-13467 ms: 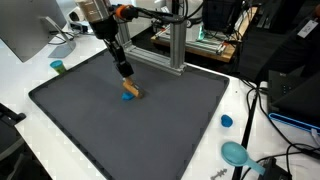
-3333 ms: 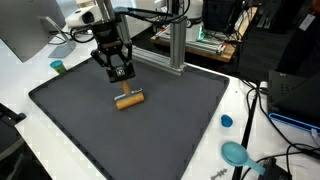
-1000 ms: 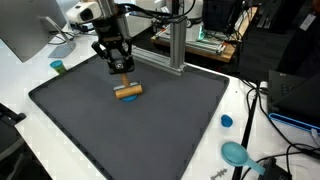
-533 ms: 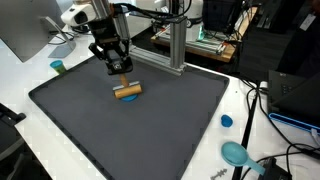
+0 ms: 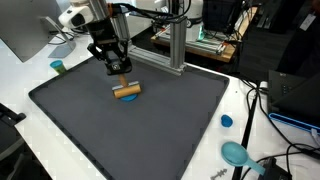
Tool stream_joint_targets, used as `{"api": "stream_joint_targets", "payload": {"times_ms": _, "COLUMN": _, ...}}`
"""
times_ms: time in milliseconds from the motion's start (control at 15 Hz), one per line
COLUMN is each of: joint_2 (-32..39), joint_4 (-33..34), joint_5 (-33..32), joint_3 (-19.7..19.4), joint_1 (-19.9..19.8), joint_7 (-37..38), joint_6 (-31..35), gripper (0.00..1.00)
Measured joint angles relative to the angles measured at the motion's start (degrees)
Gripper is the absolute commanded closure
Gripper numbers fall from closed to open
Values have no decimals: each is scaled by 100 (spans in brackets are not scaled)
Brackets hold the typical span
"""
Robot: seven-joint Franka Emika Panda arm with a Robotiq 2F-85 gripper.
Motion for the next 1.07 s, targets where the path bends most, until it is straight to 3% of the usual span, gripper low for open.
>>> {"api": "stream_joint_targets", "payload": {"times_ms": 800, "joint_2": 33, "joint_4": 59, "joint_5": -375, "joint_3": 2, "joint_1": 109, "joint_7": 486, "joint_6": -78, "gripper": 78}}
{"api": "stream_joint_targets", "payload": {"times_ms": 1067, "joint_2": -21, "joint_4": -50, "joint_5": -315, "joint_3": 149, "joint_1": 31, "joint_7": -141, "joint_6": 151, "gripper": 78}}
